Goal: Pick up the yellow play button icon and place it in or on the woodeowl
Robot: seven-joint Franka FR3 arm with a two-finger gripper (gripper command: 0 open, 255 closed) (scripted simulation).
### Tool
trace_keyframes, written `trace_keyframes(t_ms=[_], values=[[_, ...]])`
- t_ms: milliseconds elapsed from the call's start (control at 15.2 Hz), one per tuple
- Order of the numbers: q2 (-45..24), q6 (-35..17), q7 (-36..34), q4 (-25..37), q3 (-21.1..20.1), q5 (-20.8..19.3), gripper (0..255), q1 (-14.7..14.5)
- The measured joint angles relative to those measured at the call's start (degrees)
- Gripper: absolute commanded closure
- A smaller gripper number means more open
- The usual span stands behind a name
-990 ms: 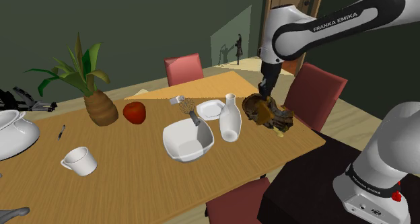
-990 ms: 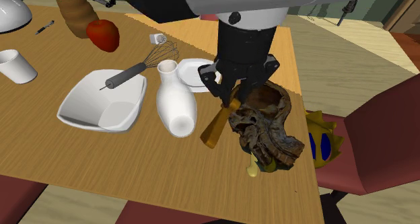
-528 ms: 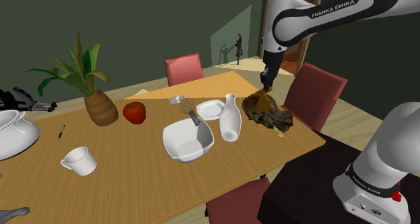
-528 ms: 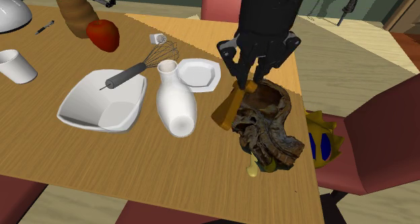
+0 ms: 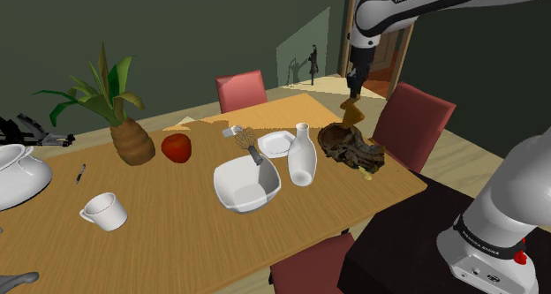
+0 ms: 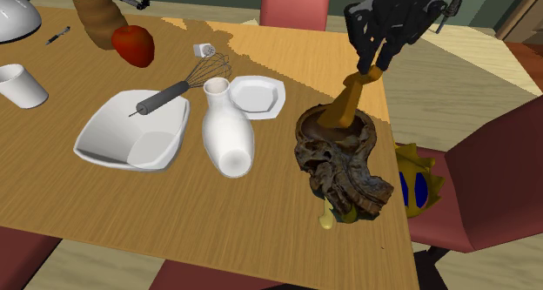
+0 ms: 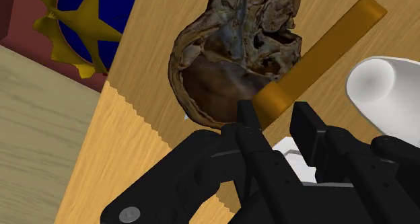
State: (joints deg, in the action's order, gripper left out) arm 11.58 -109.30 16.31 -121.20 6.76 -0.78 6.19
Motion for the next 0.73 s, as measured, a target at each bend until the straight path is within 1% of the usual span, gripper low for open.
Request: trace_keyframes(t_ms=[66,198,726], values=[[-0.91,0.34,1.36,1.26,0.84,-0.05,255,0.55],[-2.24,-0.34,2.07,1.88,1.25,0.04,255,0.78],[-4.07,-6.24,2.43,-2.24,1.45,0.24,255,0.83]])
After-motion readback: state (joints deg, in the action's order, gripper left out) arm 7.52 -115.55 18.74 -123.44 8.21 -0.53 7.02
